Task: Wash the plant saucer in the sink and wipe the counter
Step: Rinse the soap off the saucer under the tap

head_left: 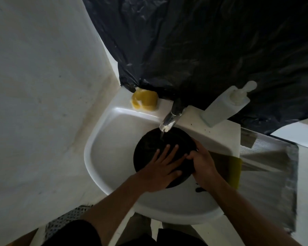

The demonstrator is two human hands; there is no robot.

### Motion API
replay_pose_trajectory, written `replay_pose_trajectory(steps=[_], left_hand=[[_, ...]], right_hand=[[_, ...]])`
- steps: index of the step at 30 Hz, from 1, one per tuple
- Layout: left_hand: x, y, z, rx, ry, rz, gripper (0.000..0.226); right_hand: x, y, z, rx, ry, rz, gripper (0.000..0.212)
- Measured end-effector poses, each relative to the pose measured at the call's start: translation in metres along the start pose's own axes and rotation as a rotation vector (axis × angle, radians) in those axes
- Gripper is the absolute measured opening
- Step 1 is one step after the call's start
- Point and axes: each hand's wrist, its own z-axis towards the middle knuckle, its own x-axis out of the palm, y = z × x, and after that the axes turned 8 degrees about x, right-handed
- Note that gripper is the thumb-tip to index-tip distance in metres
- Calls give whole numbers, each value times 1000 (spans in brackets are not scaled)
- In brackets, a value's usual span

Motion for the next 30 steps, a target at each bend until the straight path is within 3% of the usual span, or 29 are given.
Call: replay_pose_trajectory(steps=[3,6,9,11,13,14,16,18,20,24,30], left_hand=[[0,28,-33,15,102,164,56],[-14,55,-55,-95,148,273,57],[-20,77,-67,-285,16,238,69],[-21,85,-67,-387,-194,-40,84],[-32,79,-62,-484,-348,-557,99],[-37,73,-59,-543,-423,-835,95],[-48,59,-58,-650,-566,-1355,59],[-58,43,-62,-693,-623,-1716,43],[-60,33,-68,-681,-702,-1848,49],[-64,20,-71,-722,-810,-1902,51],[-68,4,-76,-666,-889,-1897,56]], right_hand=[[3,-3,-3,-7,-39,-5,68],[5,-4,-3,-14,-50,-76,73],[4,-4,-1,-8,-25,-142,74],[2,-7,4,-18,-17,-179,76],[1,-14,13,-25,-3,-199,71],[2,-17,17,-33,2,-220,65],[4,-21,25,-70,-6,-279,48],[9,-22,32,-115,-25,-348,27],[19,-18,36,-174,-73,-469,15],[45,-18,50,-171,-222,-865,47],[92,-31,57,-255,-481,-1210,69]])
